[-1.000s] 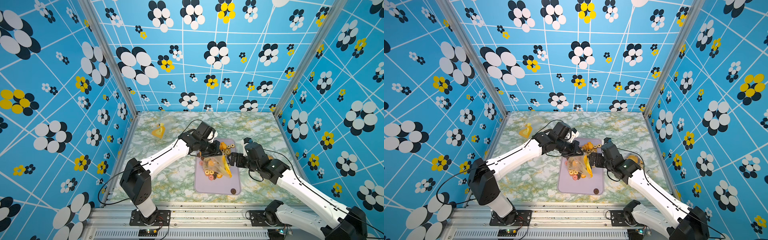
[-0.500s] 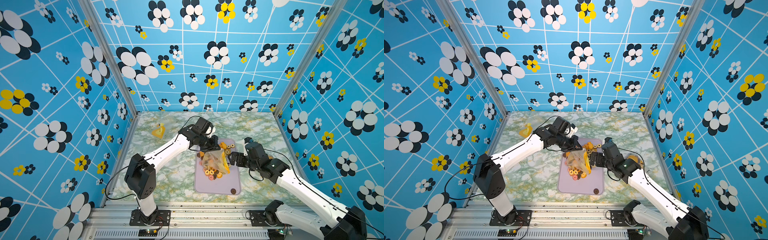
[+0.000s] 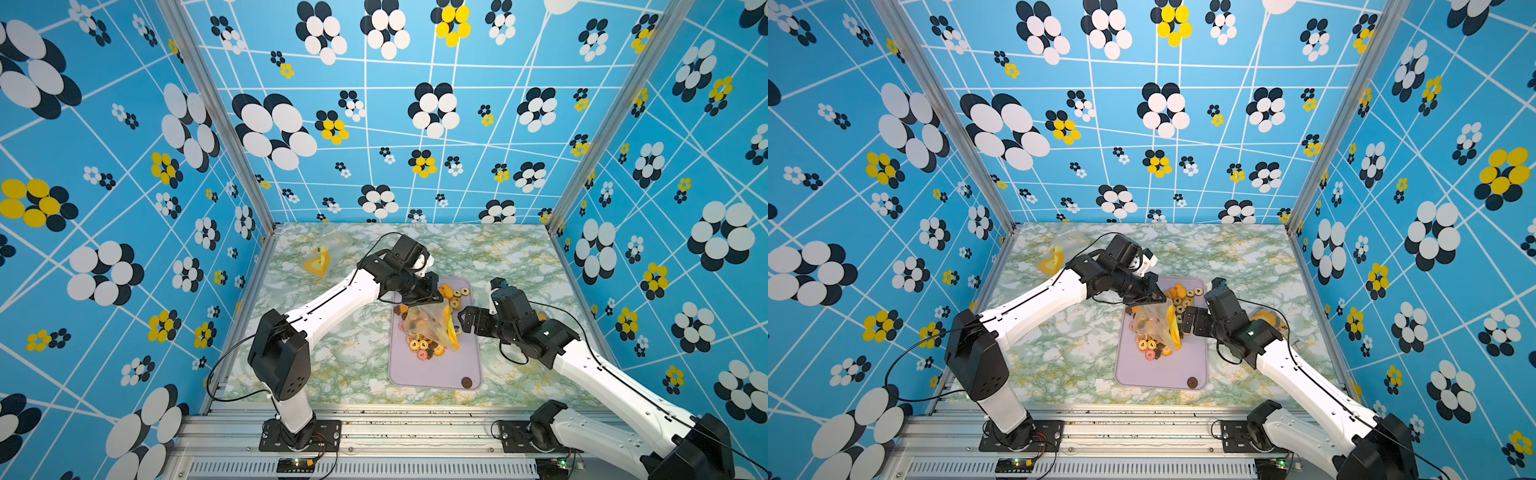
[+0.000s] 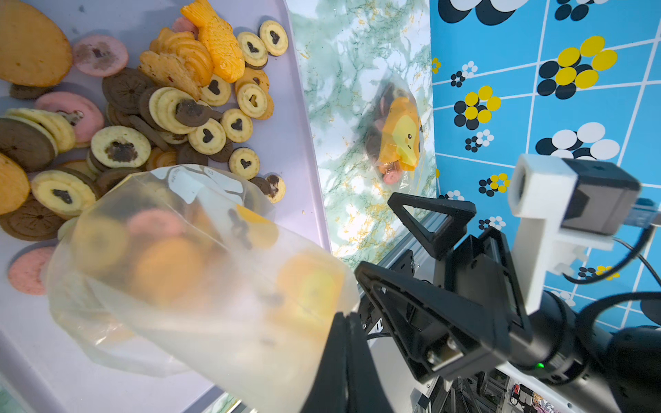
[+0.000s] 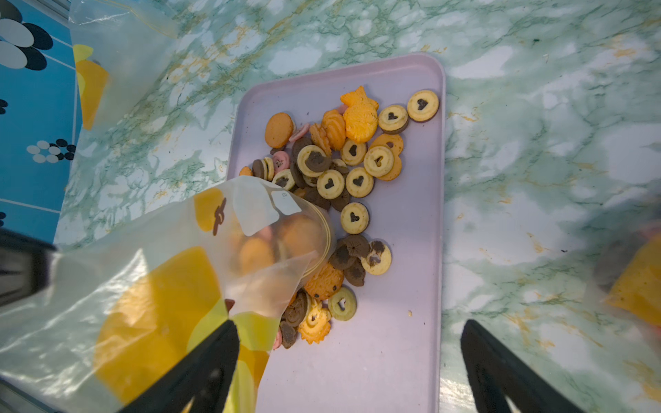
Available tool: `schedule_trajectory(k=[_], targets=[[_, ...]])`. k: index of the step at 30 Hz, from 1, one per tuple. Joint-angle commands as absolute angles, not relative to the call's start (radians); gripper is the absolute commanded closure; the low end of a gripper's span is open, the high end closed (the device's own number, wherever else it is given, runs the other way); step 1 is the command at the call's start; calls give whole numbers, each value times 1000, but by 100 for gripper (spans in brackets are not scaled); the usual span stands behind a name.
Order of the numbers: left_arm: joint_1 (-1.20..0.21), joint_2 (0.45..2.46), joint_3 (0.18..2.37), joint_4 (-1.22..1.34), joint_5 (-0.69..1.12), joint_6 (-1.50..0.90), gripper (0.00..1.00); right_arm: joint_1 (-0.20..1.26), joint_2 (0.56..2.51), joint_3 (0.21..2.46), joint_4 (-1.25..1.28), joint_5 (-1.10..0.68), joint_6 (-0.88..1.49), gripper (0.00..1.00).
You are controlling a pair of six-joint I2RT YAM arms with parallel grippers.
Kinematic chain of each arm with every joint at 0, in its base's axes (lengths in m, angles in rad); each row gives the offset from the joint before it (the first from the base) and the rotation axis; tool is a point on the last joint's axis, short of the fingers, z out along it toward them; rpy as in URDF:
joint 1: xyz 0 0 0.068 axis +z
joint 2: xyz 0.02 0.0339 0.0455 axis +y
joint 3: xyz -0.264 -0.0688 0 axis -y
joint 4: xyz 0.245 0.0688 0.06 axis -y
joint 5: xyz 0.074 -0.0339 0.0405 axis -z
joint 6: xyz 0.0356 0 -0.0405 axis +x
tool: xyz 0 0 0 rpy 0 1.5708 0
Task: Pour cookies out of the ziploc bag
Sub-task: 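Pour the cookies out of the ziploc bag onto the tray.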
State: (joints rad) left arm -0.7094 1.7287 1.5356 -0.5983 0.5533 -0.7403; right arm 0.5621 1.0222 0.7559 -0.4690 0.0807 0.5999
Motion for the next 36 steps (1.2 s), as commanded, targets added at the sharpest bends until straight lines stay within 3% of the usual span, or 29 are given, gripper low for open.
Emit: schedule_trajectory(k=[1, 23, 36], targets=[[-714, 1690, 1580, -630, 560, -734, 100, 555, 1014, 746, -473, 84, 615, 1], [-720, 1671, 1670, -672, 581, -753, 100, 541, 1031, 736, -451, 68, 617, 1], [-721, 1695, 1566, -593, 580, -755, 100, 538, 1025, 731, -454, 69, 615, 1]])
